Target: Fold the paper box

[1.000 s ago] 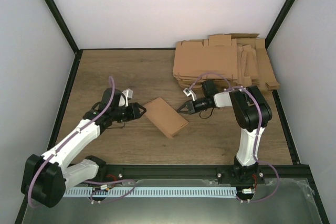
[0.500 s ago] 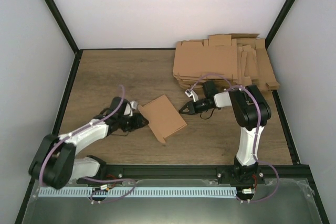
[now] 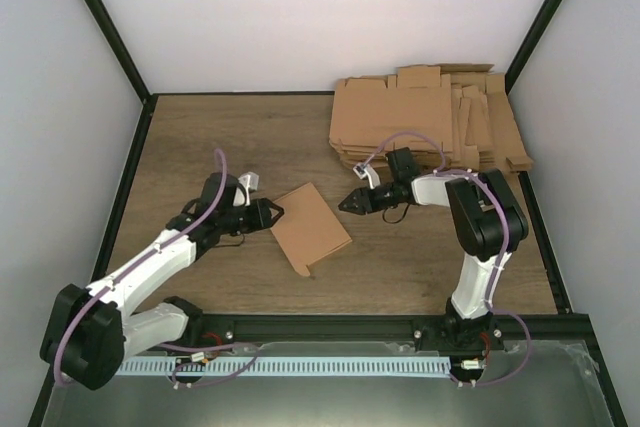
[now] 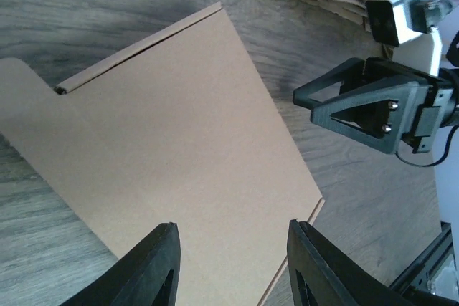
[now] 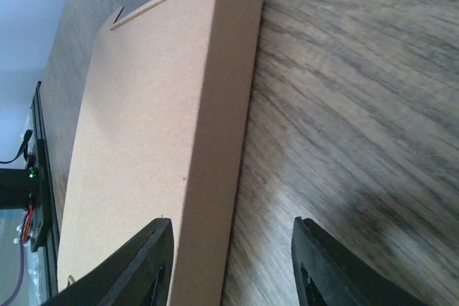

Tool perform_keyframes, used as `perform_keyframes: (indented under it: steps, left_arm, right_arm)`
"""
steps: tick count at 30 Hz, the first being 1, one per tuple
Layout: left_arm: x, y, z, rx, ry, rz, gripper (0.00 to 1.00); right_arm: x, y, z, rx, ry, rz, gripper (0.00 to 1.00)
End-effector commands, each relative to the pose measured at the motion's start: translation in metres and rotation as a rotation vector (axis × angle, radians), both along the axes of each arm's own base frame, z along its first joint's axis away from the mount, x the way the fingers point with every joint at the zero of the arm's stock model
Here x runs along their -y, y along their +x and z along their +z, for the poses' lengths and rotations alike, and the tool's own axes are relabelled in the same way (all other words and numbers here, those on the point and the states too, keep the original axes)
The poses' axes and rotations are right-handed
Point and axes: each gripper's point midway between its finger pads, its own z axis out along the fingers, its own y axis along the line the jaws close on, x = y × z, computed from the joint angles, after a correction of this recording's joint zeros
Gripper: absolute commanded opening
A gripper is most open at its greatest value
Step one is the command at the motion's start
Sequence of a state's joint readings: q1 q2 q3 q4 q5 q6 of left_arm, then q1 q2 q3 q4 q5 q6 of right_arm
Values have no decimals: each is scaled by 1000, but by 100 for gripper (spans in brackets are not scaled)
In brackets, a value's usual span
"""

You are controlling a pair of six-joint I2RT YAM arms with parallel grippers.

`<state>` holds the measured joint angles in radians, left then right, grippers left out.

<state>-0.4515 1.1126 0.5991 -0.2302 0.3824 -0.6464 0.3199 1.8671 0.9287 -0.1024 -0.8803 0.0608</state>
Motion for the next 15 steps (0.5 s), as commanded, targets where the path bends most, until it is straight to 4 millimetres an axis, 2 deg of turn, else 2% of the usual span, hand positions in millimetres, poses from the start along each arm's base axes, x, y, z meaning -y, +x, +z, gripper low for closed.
perform_keyframes:
  steps: [1, 6, 12, 15]
  left_arm:
    - [-8, -7, -13, -29, 50, 9, 45]
    - [-7, -9, -24, -57, 49, -1, 44]
    - [-5, -10, -28, -72, 48, -14, 44]
    - [-6, -11, -28, -72, 51, -11, 44]
  right_arm:
    - [-7, -11, 11, 18, 41, 45, 49]
    - [-14, -21, -6, -28, 30, 73, 49]
    - [-15, -23, -17, -57, 21, 76, 34]
    - [-14, -23, -20, -63, 17, 80, 31]
